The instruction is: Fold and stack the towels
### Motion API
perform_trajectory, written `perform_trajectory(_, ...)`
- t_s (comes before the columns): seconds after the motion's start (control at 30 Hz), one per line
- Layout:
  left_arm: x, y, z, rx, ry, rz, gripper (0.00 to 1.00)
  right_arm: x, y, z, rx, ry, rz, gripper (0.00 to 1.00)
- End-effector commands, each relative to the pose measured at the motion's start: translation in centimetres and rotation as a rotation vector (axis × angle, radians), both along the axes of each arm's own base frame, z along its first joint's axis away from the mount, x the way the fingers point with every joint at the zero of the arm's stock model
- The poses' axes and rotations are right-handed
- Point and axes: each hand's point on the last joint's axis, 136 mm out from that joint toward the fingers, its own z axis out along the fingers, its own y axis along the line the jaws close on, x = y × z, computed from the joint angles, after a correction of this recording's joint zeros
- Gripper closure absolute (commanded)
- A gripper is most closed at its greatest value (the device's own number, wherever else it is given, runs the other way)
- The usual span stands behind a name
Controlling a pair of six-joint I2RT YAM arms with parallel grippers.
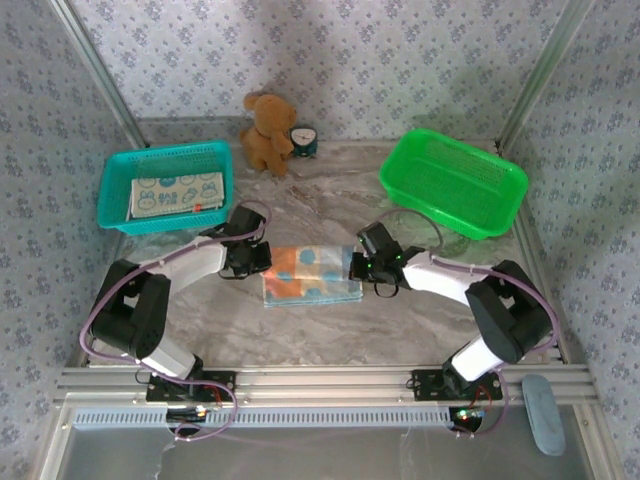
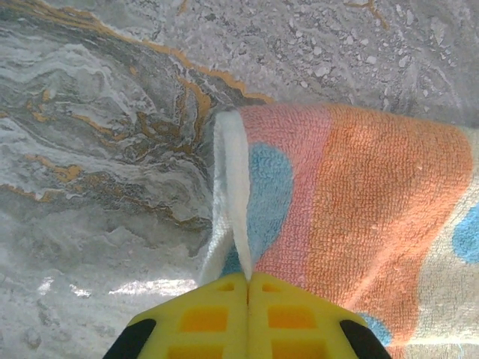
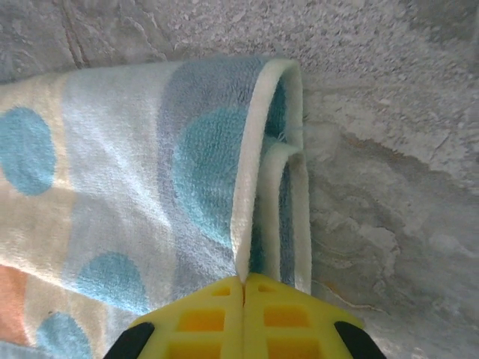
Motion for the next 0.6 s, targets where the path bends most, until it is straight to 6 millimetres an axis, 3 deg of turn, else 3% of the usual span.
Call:
perform_trajectory(0.0,-0.6,0.2,2.2,-0.019,-0.006,0.022,1.00,0.4,-0.6,2.4,0.027,-0.002,0.011,1.00)
perform_trajectory(0.2,-1.8,-0.6,4.2,-0.047,-0.011,0.040,1.00,0.4,-2.0,4.0,0.065,0.005,0.053,1.00)
perform_trajectory(0.37,-3.9,-1.1,4.0,-0.036,0.002,0.049,1.00,-0.8,-2.1,3.8,0.079,0.039,0.079,1.00)
perform_trajectory(0.57,-5.9,0.1,3.1,-0.007,0.016,0.078,1.00,-2.7,-2.3,3.5,0.097,0.071,0.067,1.00)
